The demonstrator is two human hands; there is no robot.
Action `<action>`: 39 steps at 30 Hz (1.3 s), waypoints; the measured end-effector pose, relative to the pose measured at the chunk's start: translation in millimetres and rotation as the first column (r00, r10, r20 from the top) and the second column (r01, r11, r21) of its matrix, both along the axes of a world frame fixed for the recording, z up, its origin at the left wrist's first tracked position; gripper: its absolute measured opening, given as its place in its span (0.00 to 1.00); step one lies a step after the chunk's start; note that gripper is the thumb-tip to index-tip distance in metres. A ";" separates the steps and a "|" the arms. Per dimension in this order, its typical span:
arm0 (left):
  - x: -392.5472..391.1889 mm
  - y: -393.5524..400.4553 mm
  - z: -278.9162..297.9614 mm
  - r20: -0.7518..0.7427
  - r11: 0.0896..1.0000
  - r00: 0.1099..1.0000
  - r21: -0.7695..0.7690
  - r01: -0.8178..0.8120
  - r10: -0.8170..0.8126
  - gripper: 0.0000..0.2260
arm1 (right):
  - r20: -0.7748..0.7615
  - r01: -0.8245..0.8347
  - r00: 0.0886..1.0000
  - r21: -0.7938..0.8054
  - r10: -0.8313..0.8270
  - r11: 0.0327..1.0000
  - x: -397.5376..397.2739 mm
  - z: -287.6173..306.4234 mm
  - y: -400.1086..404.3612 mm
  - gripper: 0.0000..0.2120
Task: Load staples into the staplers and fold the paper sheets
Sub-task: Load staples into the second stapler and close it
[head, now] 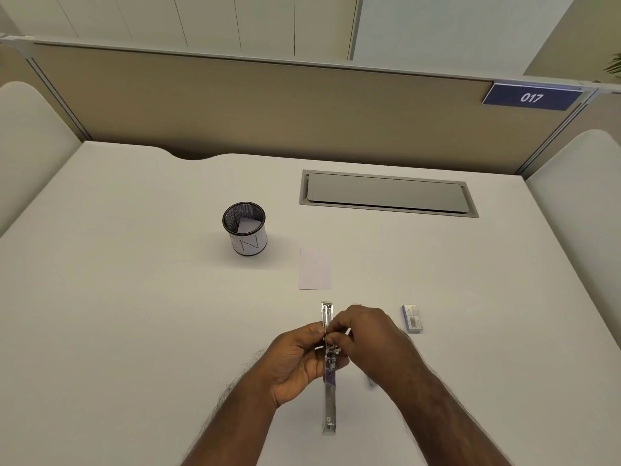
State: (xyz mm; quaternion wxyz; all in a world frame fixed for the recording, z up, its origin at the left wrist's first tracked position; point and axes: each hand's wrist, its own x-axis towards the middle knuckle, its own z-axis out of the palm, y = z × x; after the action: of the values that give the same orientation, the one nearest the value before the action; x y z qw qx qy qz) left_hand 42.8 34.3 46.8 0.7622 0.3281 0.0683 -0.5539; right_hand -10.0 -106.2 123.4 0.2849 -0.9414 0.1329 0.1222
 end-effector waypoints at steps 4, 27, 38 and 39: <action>0.4 0.1 4.2 0.011 1.000 1.000 -0.003 0.011 -0.011 0.15 | 0.010 0.184 0.982 0.121 -0.186 0.976 -4.4 -9.9 -1.0 0.03; -0.7 -1.6 7.3 0.005 0.997 0.999 0.069 -0.037 0.037 0.15 | -0.047 0.437 0.865 0.556 -0.499 0.707 -11.5 -10.2 -10.4 0.02; 4.6 -3.6 16.2 0.000 0.992 0.993 0.053 -0.119 0.119 0.14 | 0.353 0.103 0.906 0.355 -0.236 0.929 -38.9 -12.4 -1.9 0.10; 4.1 -4.2 15.7 0.001 0.990 0.992 0.051 -0.128 0.128 0.13 | 0.381 0.116 0.891 0.334 -0.246 0.935 -39.8 -13.8 -1.7 0.08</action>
State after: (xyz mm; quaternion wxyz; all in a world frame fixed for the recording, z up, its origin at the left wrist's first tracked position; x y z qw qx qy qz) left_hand 46.8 30.1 62.5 0.7876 0.3416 0.1043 -0.5022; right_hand -49.8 -108.0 109.6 0.4576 -0.8739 0.1369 -0.0899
